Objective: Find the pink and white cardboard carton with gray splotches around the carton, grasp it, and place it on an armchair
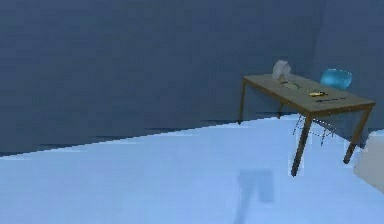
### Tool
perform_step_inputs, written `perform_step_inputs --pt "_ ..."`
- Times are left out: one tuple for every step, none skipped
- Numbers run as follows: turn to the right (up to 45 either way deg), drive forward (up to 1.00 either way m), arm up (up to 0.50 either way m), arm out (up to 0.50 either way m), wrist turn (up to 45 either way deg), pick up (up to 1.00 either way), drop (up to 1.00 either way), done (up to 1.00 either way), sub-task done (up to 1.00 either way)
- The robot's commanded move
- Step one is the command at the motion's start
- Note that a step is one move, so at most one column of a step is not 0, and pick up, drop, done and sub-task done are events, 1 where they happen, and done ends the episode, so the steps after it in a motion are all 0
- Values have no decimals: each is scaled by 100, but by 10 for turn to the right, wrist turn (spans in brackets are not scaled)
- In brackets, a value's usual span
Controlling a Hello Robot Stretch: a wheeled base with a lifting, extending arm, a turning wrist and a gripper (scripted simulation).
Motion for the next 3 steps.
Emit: perform_step_inputs --pt "120 0 0 0 0 0 0 0 0" --pt "0 100 0 0 0 0 0 0 0" --pt "0 65 0 0 0 0 0 0 0"
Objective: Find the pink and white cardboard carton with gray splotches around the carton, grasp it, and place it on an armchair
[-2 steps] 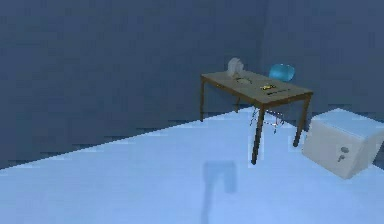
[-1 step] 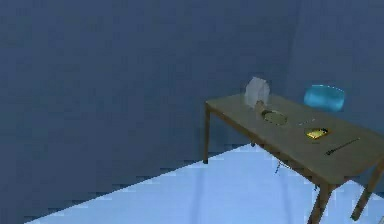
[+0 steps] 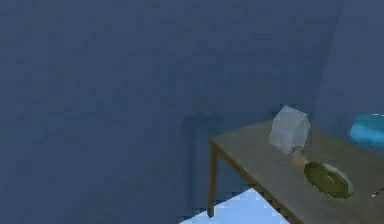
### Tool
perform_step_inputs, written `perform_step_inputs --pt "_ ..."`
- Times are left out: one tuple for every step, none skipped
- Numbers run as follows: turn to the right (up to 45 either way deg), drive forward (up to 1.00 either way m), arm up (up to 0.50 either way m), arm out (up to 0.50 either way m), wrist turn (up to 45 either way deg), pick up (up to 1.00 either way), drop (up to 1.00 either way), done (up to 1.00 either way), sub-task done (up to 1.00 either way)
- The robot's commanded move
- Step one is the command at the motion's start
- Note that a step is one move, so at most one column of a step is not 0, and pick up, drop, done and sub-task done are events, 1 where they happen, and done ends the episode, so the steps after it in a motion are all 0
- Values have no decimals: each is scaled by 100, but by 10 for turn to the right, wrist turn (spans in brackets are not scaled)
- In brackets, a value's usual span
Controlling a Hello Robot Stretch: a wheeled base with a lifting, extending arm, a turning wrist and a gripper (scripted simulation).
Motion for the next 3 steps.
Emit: perform_step_inputs --pt "-450 0 0 0 0 0 0 0 0" --pt "-150 0 0 0 0 0 0 0 0" --pt "450 0 0 0 0 0 0 0 0"
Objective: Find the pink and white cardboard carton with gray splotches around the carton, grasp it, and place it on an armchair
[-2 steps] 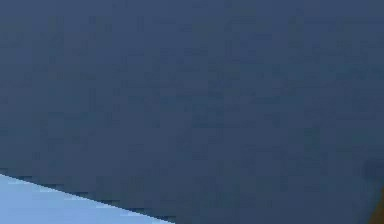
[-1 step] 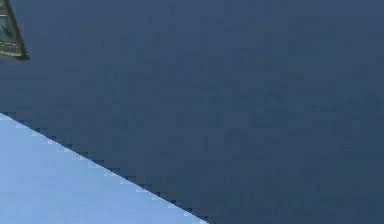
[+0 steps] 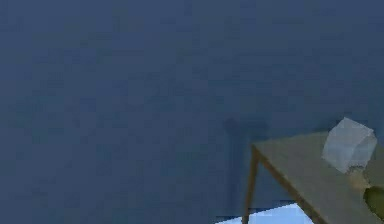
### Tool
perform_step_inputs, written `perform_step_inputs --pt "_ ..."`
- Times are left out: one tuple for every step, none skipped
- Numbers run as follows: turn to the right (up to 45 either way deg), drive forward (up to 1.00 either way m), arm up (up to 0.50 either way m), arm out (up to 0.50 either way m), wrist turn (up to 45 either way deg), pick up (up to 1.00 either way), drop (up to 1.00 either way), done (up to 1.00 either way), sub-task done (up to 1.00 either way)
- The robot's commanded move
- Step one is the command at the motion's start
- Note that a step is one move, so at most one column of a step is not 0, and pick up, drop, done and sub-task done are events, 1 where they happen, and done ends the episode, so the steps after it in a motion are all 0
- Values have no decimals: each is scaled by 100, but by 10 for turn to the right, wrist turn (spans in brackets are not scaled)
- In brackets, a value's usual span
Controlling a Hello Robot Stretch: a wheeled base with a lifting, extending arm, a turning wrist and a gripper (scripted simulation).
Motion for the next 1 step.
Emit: perform_step_inputs --pt "300 0 0 0 0 0 0 0 0"
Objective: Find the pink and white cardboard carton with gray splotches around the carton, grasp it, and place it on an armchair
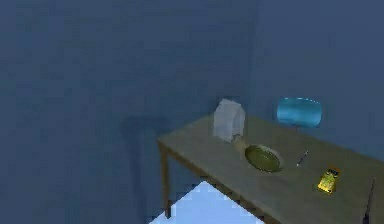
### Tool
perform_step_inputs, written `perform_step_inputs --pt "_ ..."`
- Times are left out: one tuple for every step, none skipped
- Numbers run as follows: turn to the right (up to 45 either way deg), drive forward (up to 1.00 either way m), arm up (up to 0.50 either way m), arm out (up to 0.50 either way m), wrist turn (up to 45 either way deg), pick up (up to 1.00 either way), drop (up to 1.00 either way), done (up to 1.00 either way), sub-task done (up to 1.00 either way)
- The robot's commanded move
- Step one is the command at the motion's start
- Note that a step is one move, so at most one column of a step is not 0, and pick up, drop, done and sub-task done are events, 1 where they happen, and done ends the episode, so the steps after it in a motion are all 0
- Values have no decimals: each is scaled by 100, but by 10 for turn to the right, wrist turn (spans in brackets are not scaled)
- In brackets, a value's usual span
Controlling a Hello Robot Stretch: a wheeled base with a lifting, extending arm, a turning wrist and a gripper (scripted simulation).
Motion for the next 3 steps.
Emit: perform_step_inputs --pt "0 45 0 0 0 0 0 0 0" --pt "-450 0 0 0 0 0 0 0 0" --pt "-240 0 0 0 0 0 0 0 0"
